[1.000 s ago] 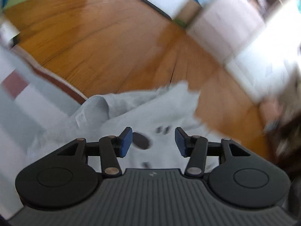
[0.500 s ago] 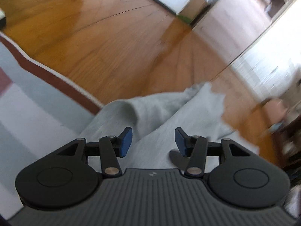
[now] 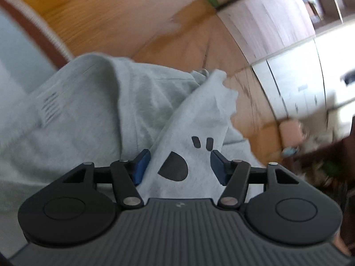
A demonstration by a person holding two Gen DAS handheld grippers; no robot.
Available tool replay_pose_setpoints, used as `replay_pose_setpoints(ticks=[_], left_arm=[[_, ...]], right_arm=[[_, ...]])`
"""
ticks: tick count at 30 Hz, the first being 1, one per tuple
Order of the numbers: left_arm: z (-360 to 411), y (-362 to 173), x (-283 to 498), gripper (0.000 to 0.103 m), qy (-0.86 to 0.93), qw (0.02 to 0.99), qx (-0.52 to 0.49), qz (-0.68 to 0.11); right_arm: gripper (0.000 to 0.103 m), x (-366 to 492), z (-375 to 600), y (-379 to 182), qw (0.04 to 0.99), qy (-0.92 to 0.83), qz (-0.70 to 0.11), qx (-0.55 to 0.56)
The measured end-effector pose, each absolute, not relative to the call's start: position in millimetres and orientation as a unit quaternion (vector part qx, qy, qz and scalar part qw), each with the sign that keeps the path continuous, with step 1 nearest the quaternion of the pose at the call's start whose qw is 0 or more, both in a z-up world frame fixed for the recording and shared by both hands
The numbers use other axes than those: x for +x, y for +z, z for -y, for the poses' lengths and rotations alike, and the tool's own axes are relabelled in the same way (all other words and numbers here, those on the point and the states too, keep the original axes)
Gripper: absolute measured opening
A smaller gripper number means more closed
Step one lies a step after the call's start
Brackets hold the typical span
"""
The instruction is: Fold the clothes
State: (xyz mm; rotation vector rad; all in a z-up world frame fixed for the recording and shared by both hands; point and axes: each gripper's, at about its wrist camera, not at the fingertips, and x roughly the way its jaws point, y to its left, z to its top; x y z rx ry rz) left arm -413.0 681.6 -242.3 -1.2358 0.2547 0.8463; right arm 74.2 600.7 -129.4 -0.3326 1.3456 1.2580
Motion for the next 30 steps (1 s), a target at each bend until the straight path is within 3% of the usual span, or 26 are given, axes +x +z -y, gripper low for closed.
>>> replay_pose_setpoints(ticks=[1,2,7,11,16,21,30], left_arm=[[-681,-241,-409,0.044,0.383,0.728,-0.553,-0.129],[-680,-240,-406,0.043,0.383,0.732,-0.546,-0.143],[-675,-228,-384,0.044,0.372,0.760,-0.488,-0.217],[-667,-218,-376,0.046,0.382,0.774,-0.437,-0.252],[-677,-201,-429,0.046,0.366,0.766,-0.525,-0.059],[-681,-203,-460,0.046,0.488,0.723,-0.481,-0.085],[-687,-218,-468,0.051,0.500,0.696,-0.510,-0.079]], right_arm=[[0.050,75,-605,-134,0.597,0.539,-0.577,-0.146],[0.050,77,-609,-139,0.602,0.534,-0.574,-0.150],[0.050,93,-624,-155,0.625,0.516,-0.565,-0.154],[0.050,116,-624,-161,0.629,0.501,-0.588,-0.086],[0.051,141,-628,-166,0.653,0.498,-0.570,-0.044],[0.051,158,-631,-172,0.677,0.496,-0.541,-0.047],[0.052,173,-648,-184,0.689,0.485,-0.531,-0.092]])
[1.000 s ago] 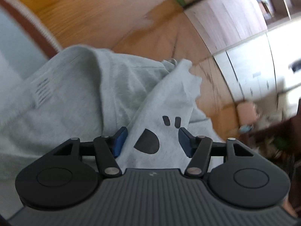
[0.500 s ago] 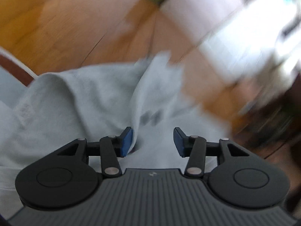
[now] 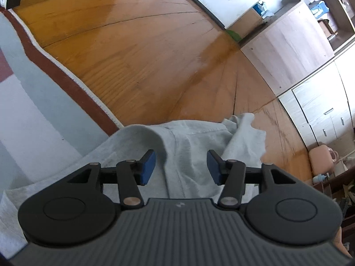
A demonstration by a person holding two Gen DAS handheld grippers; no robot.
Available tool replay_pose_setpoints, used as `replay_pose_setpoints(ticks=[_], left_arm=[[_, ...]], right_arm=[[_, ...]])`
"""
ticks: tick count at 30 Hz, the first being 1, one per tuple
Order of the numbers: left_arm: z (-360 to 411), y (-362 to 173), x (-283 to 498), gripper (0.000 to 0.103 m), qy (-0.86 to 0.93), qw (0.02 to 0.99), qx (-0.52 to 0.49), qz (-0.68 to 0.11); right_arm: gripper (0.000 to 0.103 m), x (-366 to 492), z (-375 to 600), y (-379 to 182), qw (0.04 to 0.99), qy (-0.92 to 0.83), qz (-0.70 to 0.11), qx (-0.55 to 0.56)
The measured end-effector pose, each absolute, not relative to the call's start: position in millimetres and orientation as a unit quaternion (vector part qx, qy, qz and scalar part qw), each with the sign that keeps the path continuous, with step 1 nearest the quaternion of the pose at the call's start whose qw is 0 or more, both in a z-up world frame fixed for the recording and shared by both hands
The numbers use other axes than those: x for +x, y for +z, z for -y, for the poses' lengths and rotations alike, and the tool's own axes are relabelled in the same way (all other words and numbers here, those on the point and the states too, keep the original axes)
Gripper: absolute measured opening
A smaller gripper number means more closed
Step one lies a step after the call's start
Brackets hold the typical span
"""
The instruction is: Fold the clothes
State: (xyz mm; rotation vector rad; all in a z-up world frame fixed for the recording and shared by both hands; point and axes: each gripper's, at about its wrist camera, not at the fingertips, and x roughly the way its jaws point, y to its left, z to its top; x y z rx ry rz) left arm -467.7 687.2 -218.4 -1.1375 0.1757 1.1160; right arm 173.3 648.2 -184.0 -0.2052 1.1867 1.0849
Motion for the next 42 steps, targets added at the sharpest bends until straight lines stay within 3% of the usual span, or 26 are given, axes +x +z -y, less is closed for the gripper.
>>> replay_pose_setpoints(ticks=[12,14,15,16,23,25,29,31,32,33,34,38,42], left_arm=[[-685,-224,-466,0.051,0.489,0.705,-0.503,-0.102],[-688,-221,-466,0.053,0.501,0.705,-0.490,-0.108],[-689,-220,-467,0.055,0.507,0.706,-0.482,-0.112],[-690,-218,-467,0.056,0.513,0.708,-0.471,-0.116],[-726,-220,-478,0.054,0.468,0.717,-0.501,-0.125],[-734,-227,-477,0.057,0.444,0.721,-0.519,-0.116],[-730,-233,-473,0.057,0.441,0.724,-0.518,-0.110],[-728,-230,-470,0.046,0.442,0.729,-0.509,-0.115],[-727,-227,-467,0.036,0.440,0.741,-0.492,-0.123],[-724,-224,-464,0.014,0.438,0.753,-0.475,-0.128],[-722,-221,-463,0.007,0.432,0.763,-0.463,-0.126],[-719,-211,-464,0.003,0.441,0.772,-0.446,-0.105],[-721,-207,-472,0.003,0.465,0.762,-0.443,-0.085]], right_arm=[[0.058,183,-650,-192,0.669,0.489,-0.556,-0.064],[0.051,181,-651,-191,0.651,0.511,-0.557,-0.071],[0.038,180,-652,-190,0.644,0.523,-0.555,-0.072],[0.034,179,-652,-189,0.636,0.534,-0.552,-0.074],[0.037,183,-651,-187,0.671,0.517,-0.520,-0.105],[0.044,192,-645,-188,0.675,0.508,-0.529,-0.077],[0.047,200,-633,-192,0.676,0.498,-0.538,-0.075],[0.048,197,-627,-197,0.670,0.505,-0.540,-0.069],[0.048,197,-624,-199,0.668,0.508,-0.541,-0.061],[0.048,198,-624,-201,0.667,0.507,-0.543,-0.049],[0.049,200,-624,-203,0.666,0.504,-0.549,-0.031],[0.050,208,-630,-209,0.667,0.487,-0.563,0.023],[0.051,205,-639,-208,0.677,0.490,-0.549,0.008]])
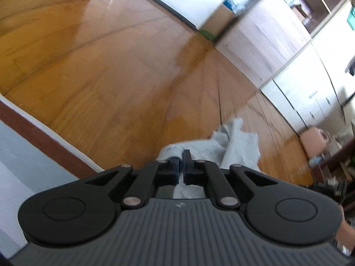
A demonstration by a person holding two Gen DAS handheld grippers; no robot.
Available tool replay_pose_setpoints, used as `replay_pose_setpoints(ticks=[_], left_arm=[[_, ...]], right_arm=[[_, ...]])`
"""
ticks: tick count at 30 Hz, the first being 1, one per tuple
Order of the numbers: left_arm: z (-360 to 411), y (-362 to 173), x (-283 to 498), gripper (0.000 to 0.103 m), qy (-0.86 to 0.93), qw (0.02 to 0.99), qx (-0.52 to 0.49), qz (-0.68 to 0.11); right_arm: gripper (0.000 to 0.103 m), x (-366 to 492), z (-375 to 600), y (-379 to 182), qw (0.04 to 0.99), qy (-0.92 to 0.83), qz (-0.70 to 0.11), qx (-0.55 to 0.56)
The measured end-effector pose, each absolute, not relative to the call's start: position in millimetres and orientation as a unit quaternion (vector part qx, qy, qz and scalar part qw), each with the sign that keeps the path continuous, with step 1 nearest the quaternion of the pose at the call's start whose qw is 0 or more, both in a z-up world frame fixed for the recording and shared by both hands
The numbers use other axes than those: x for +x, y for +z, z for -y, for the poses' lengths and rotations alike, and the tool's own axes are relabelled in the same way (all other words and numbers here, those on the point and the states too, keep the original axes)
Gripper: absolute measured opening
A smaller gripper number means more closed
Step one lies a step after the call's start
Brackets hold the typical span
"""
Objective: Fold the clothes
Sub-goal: 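Grasp the sweatshirt corner with the right gripper and lift it with both grippers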
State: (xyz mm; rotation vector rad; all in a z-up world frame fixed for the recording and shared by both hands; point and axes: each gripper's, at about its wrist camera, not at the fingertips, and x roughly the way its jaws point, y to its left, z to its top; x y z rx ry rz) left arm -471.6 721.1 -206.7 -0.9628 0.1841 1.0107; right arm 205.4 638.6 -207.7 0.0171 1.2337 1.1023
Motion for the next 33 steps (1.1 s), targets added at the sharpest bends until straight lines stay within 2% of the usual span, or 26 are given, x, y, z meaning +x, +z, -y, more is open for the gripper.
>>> replay_pose_setpoints(ticks=[8,9,11,12,14,17,20,24,28,33], left_arm=[[-726,-210,-472,0.003,0.475,0.751,-0.452,-0.077],[-728,-212,-471,0.006,0.462,0.755,-0.459,-0.077],[-732,-217,-463,0.009,0.432,0.766,-0.468,-0.090],[-733,-219,-457,0.009,0.431,0.768,-0.462,-0.105],[-733,-216,-450,0.002,0.457,0.773,-0.422,-0.125],[-734,-200,-462,0.002,0.515,0.758,-0.383,-0.115],[-734,-185,-494,0.002,0.550,0.741,-0.381,-0.059],[-730,-183,-510,0.002,0.567,0.725,-0.390,-0.023],[-728,-184,-500,0.002,0.591,0.713,-0.377,-0.030],[-729,-199,-504,0.002,0.606,0.678,-0.414,-0.047]], right_arm=[[0.050,176,-649,-198,0.711,0.510,-0.471,-0.110],[0.050,171,-649,-196,0.713,0.515,-0.457,-0.130],[0.016,162,-651,-192,0.716,0.524,-0.428,-0.169],[0.009,157,-651,-190,0.717,0.529,-0.413,-0.189],[0.007,149,-651,-185,0.720,0.534,-0.385,-0.219],[0.007,164,-637,-171,0.754,0.514,-0.371,-0.171],[0.007,177,-623,-165,0.777,0.494,-0.364,-0.140],[0.006,179,-617,-165,0.785,0.484,-0.356,-0.150],[0.006,171,-621,-160,0.802,0.470,-0.340,-0.139],[0.005,171,-609,-155,0.831,0.436,-0.323,-0.126]])
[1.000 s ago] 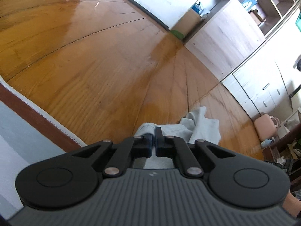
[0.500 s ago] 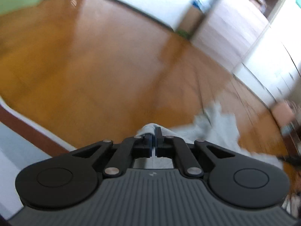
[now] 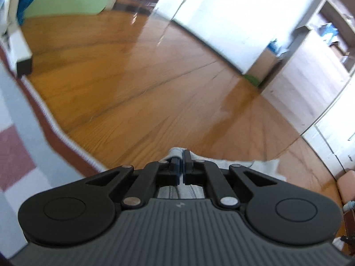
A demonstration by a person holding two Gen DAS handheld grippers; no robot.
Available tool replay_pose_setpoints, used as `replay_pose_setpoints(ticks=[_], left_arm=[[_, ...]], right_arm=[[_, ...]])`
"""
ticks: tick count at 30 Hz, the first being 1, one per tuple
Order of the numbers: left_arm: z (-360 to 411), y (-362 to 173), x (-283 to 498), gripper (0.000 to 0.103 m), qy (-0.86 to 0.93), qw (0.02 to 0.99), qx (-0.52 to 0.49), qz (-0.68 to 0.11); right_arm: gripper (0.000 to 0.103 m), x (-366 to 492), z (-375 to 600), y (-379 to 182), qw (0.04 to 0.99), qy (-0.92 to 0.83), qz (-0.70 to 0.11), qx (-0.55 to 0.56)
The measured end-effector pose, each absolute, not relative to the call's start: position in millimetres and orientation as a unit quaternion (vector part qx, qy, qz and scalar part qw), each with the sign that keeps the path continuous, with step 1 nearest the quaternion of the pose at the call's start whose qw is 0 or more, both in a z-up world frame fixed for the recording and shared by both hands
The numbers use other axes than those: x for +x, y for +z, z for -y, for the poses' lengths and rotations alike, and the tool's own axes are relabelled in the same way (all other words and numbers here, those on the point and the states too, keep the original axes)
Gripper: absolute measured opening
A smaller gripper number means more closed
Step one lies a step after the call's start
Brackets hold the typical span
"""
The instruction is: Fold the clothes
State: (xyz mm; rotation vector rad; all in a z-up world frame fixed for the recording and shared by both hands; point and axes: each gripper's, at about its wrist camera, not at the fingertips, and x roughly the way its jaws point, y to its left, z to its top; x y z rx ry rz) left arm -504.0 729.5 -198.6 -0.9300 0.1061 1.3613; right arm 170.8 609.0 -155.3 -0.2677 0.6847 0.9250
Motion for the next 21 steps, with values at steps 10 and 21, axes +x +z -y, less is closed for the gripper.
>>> replay_pose_setpoints(ticks=[10,21], left_arm=[[-731,-198,-505,0.004,0.606,0.654,-0.441,-0.097],[-714,-138,-483,0.037,0.671,0.643,-0.309,-0.203]], right_arm=[[0.005,174,-605,-174,0.830,0.415,-0.336,-0.162],[0.008,153,-626,-176,0.849,0.353,-0.311,-0.241]])
